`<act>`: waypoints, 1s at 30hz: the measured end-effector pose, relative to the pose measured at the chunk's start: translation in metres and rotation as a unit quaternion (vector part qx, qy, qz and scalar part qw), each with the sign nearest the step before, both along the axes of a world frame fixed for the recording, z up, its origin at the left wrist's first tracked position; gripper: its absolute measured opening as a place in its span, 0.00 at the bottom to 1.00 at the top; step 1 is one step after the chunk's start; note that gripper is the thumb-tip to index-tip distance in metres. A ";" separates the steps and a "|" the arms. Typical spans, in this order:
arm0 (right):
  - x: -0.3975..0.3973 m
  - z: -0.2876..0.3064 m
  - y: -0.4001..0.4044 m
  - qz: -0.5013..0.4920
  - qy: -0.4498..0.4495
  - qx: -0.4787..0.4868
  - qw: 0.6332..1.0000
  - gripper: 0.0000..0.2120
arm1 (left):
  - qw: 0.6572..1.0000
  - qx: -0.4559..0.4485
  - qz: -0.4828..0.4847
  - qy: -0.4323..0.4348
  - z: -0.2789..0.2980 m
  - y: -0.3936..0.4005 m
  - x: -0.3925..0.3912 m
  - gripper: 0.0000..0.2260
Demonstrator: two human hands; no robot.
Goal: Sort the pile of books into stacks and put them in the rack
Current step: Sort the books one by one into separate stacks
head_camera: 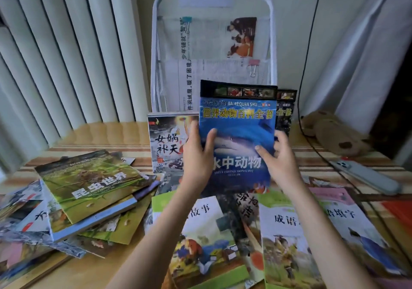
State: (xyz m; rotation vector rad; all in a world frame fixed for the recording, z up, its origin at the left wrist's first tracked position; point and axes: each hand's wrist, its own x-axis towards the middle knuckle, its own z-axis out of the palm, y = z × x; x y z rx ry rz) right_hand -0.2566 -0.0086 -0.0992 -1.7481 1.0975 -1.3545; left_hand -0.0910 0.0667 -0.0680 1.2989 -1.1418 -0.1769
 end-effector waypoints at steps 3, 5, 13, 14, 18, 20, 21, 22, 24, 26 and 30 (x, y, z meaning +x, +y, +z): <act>-0.012 0.007 -0.029 -0.097 -0.072 -0.053 0.991 0.21 | 0.999 -0.005 -0.018 -0.043 -0.005 -0.046 -0.028 0.21; -0.014 0.008 -0.049 -0.161 -0.072 -0.069 0.982 0.23 | 0.996 0.015 -0.021 -0.085 -0.023 -0.074 -0.043 0.30; -0.009 -0.063 -0.095 -0.190 0.094 -0.005 0.977 0.38 | 0.970 0.191 0.009 -0.151 -0.092 -0.119 -0.061 0.37; -0.009 -0.065 -0.095 -0.201 0.096 -0.006 0.975 0.38 | 0.971 0.186 0.019 -0.148 -0.092 -0.119 -0.061 0.37; -0.007 -0.061 -0.090 -0.214 0.135 -0.005 0.968 0.39 | 0.978 0.174 0.035 -0.107 -0.087 -0.117 -0.058 0.37; -0.008 -0.061 -0.087 -0.194 0.157 0.009 0.968 0.39 | 0.980 0.181 0.029 -0.076 -0.087 -0.114 -0.056 0.37; -0.009 -0.061 -0.087 -0.185 0.163 0.016 0.969 0.39 | 0.980 0.186 0.027 -0.069 -0.086 -0.113 -0.055 0.37; -0.009 -0.060 -0.087 -0.179 0.166 0.021 0.969 0.40 | 0.979 0.190 0.024 -0.066 -0.086 -0.111 -0.055 0.37; -0.010 -0.058 -0.085 -0.175 0.167 0.025 0.970 0.40 | 0.978 0.200 0.010 -0.058 -0.085 -0.108 -0.056 0.37; -0.009 -0.052 -0.080 -0.172 0.170 0.029 0.970 0.41 | 0.978 0.203 0.005 -0.057 -0.081 -0.101 -0.061 0.36; -0.025 -0.031 -0.064 -0.161 0.229 0.069 0.958 0.40 | 0.978 0.193 0.039 -0.066 -0.071 -0.083 -0.073 0.38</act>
